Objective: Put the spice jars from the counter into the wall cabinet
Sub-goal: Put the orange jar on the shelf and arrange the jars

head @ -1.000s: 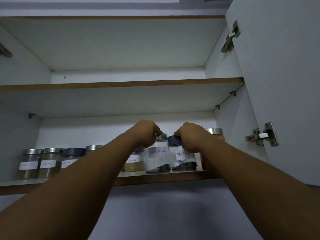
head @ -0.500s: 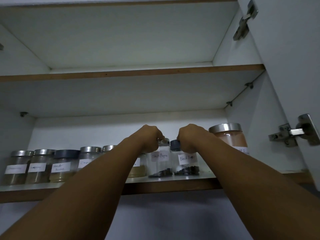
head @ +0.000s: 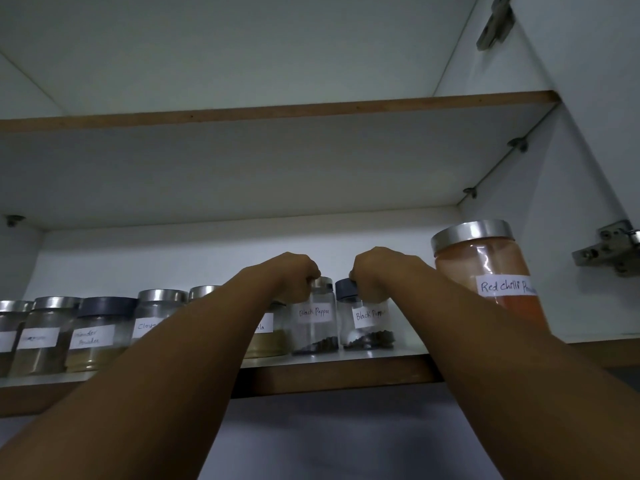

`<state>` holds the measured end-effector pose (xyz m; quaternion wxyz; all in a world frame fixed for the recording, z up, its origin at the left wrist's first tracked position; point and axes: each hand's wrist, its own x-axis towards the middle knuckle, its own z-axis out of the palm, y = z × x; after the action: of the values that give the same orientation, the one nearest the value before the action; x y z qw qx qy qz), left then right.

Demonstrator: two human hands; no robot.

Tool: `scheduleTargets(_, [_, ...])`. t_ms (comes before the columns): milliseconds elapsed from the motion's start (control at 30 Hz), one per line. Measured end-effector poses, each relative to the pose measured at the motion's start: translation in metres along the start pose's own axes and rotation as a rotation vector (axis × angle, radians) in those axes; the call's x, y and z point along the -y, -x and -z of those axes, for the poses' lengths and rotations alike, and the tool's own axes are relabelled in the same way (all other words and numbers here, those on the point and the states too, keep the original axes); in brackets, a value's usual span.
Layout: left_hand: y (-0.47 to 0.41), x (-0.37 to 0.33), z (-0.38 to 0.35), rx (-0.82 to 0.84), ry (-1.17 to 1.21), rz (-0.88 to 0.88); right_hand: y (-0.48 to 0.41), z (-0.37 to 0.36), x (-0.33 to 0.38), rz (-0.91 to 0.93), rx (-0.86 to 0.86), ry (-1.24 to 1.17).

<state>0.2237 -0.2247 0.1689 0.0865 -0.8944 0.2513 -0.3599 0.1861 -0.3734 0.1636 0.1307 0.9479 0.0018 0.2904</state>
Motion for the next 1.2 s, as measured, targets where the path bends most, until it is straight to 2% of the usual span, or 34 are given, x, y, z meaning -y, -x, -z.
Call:
scheduleTargets(200, [-0.008,0.002,-0.008,0.096,-0.051,0.02,-0.012,-0.009,-0.002,0.013,0.038,0.02])
scheduleTargets(667, [0.003,-0.006,-0.022,0.153,-0.083,0.017,-0.001,-0.021,0.0,0.003,-0.002,-0.078])
scheduleTargets(767, [0.007,-0.009,-0.021,0.088,0.037,0.028,0.005,-0.024,0.006,0.006,-0.035,-0.086])
scheduleTargets(900, [0.015,-0.02,-0.011,-0.086,0.251,0.037,0.019,-0.019,0.013,0.031,-0.243,-0.062])
scheduleTargets(1033, [0.036,-0.038,-0.003,-0.187,0.276,0.072,0.036,-0.012,0.012,0.068,-0.476,-0.021])
scheduleTargets(1200, [0.072,-0.065,-0.003,-0.204,0.371,0.028,0.063,-0.006,0.015,0.124,-0.657,0.08])
